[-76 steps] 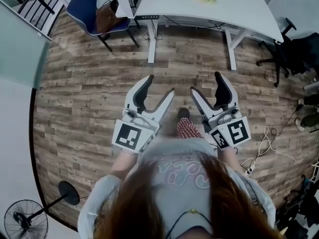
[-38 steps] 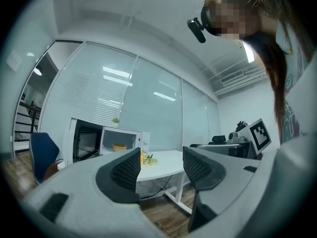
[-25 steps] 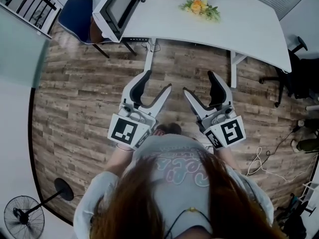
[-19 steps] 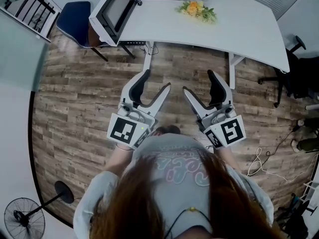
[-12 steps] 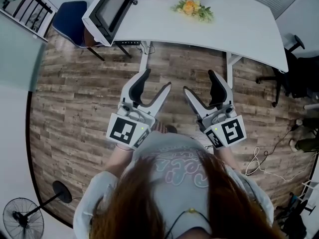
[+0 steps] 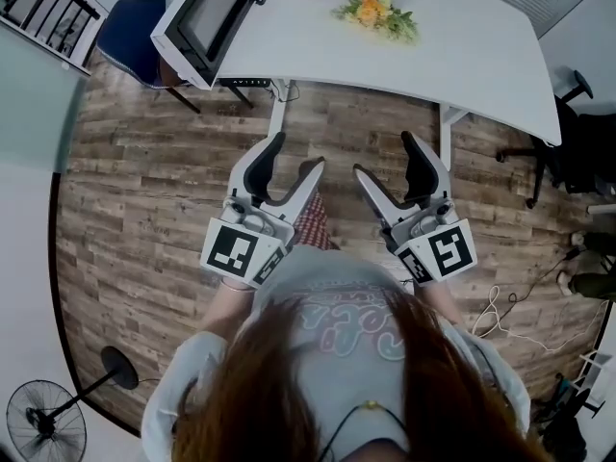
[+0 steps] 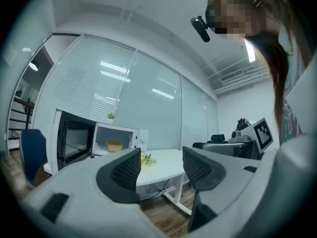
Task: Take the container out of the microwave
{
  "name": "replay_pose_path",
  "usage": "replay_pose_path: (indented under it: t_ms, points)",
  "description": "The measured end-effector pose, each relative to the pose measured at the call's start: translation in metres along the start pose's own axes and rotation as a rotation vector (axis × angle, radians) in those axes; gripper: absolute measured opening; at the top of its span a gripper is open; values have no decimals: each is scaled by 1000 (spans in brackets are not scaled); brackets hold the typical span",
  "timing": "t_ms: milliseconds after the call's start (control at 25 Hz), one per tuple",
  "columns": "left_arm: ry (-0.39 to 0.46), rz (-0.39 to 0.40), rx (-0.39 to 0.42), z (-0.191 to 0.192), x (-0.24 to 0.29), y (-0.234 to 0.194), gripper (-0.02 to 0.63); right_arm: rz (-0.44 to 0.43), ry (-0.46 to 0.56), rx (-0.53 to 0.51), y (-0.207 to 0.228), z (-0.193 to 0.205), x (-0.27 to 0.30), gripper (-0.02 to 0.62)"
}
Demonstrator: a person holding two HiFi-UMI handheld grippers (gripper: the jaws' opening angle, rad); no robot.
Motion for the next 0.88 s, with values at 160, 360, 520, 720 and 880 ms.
replay_pose_path:
  t_ms: [160, 360, 520, 720, 880]
  points:
    - [13, 24, 0, 8, 19, -15, 239, 10, 3, -12, 12, 5, 14, 356]
    - [35, 34, 10, 9, 46, -41, 239, 30, 2, -35, 34, 9, 42, 356]
    - [37, 43, 21, 10, 69, -69, 239, 31, 4, -39, 51, 15, 72, 356]
    - [33, 44, 23, 11, 101, -105, 239, 41, -4, -35, 72, 22, 109, 356]
    - [31, 59, 19, 8, 125, -130, 239, 47, 19, -21, 85, 18, 139, 356]
Point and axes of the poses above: the fingertips, and each gripper's own axes: x forward along the fingers, y to its right, z out of its underside, the point moved 7 cm from there along -x, backward along the fingers, and after that the axes turned 9 degrees about y, right-handed, at the moved point
